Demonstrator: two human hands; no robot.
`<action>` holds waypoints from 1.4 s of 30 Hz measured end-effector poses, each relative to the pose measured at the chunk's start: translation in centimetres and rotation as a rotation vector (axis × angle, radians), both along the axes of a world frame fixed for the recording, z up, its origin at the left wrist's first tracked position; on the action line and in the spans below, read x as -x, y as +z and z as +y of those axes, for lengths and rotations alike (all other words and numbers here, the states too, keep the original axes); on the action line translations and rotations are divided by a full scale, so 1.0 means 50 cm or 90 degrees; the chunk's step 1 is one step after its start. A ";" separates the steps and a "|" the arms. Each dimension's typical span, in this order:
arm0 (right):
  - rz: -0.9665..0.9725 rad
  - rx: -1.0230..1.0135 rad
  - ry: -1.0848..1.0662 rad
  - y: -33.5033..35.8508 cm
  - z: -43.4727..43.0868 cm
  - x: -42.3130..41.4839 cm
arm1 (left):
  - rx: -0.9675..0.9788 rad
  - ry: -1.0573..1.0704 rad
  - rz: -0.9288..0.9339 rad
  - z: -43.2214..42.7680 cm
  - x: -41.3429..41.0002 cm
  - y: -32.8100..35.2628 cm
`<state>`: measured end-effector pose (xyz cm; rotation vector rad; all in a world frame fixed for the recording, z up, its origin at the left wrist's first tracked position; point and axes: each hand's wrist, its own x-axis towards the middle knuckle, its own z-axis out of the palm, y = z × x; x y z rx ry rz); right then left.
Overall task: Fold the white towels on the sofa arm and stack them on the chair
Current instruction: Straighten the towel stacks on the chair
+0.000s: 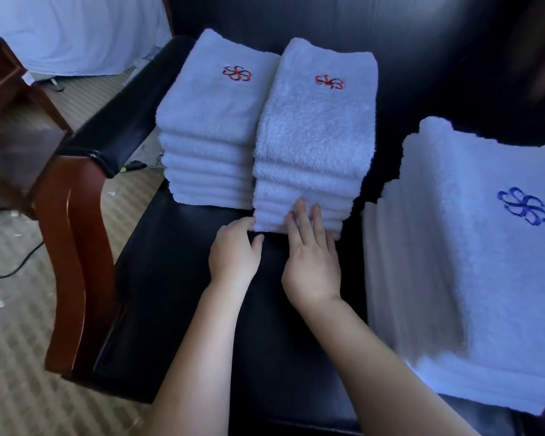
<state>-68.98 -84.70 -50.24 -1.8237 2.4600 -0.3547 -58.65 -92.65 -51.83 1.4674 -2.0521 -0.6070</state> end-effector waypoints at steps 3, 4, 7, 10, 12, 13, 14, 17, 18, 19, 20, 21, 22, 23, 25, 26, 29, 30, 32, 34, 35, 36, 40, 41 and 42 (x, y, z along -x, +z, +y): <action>-0.001 -0.018 -0.005 0.005 -0.031 0.009 | 0.009 -0.020 -0.048 -0.013 0.014 0.003; -0.003 -0.017 -0.008 0.005 -0.042 0.011 | 0.006 -0.023 -0.058 -0.014 0.019 0.005; -0.011 -0.007 -0.020 0.002 -0.067 0.020 | -0.011 -0.022 -0.072 -0.018 0.028 0.004; -0.019 0.000 -0.024 -0.002 -0.071 0.023 | -0.027 -0.015 -0.070 -0.024 0.031 0.000; -0.019 -0.003 -0.026 -0.004 -0.070 0.024 | -0.036 -0.017 -0.066 -0.026 0.031 0.002; -0.022 -0.006 -0.026 -0.002 -0.069 0.023 | -0.037 -0.018 -0.061 -0.026 0.030 0.003; -0.034 -0.005 -0.024 -0.002 -0.068 0.021 | -0.035 -0.019 -0.053 -0.024 0.029 0.005; -0.126 0.014 -0.011 0.003 -0.036 0.008 | -0.039 -0.019 -0.024 -0.003 0.021 0.009; -0.157 0.020 -0.002 0.004 -0.014 -0.001 | -0.045 -0.022 -0.015 0.012 0.017 0.013; -0.182 0.027 0.011 0.006 0.015 -0.012 | -0.048 -0.027 -0.008 0.031 0.012 0.018; -0.201 0.034 0.028 0.007 0.048 -0.024 | -0.047 -0.035 -0.004 0.054 0.007 0.024; -0.215 0.042 0.041 0.008 0.086 -0.034 | -0.045 -0.043 -0.005 0.081 0.001 0.028; -0.220 0.064 0.045 0.010 0.126 -0.042 | -0.040 -0.049 -0.007 0.111 -0.005 0.034; -0.216 0.088 0.049 0.012 0.167 -0.046 | -0.035 -0.049 -0.004 0.143 -0.010 0.038; -0.204 0.121 0.066 0.016 0.250 -0.044 | -0.027 -0.038 0.022 0.214 -0.015 0.048; -0.203 0.111 0.083 0.018 0.289 -0.043 | -0.029 -0.036 0.037 0.251 -0.014 0.053; -0.178 0.087 0.117 0.038 0.384 -0.024 | -0.046 -0.058 0.062 0.349 0.002 0.060; -0.163 0.085 0.119 0.042 0.408 -0.011 | -0.049 -0.074 0.063 0.374 0.009 0.057; -0.144 0.074 0.146 0.044 0.450 0.021 | -0.058 -0.115 0.047 0.414 0.025 0.048; -0.134 0.082 0.177 0.042 0.488 0.058 | -0.058 -0.139 0.031 0.433 0.044 0.049; -0.130 0.095 0.162 0.041 0.507 0.079 | -0.069 -0.148 0.036 0.437 0.053 0.054; -0.131 0.111 0.122 0.041 0.526 0.103 | -0.096 -0.155 0.052 0.440 0.062 0.062; -0.185 0.170 -0.100 0.037 0.578 0.188 | -0.224 -0.125 0.106 0.447 0.091 0.091; -0.225 0.199 -0.161 0.040 0.584 0.202 | -0.234 -0.115 0.104 0.448 0.094 0.096; -0.265 0.230 -0.214 0.040 0.588 0.215 | -0.243 -0.110 0.101 0.448 0.097 0.102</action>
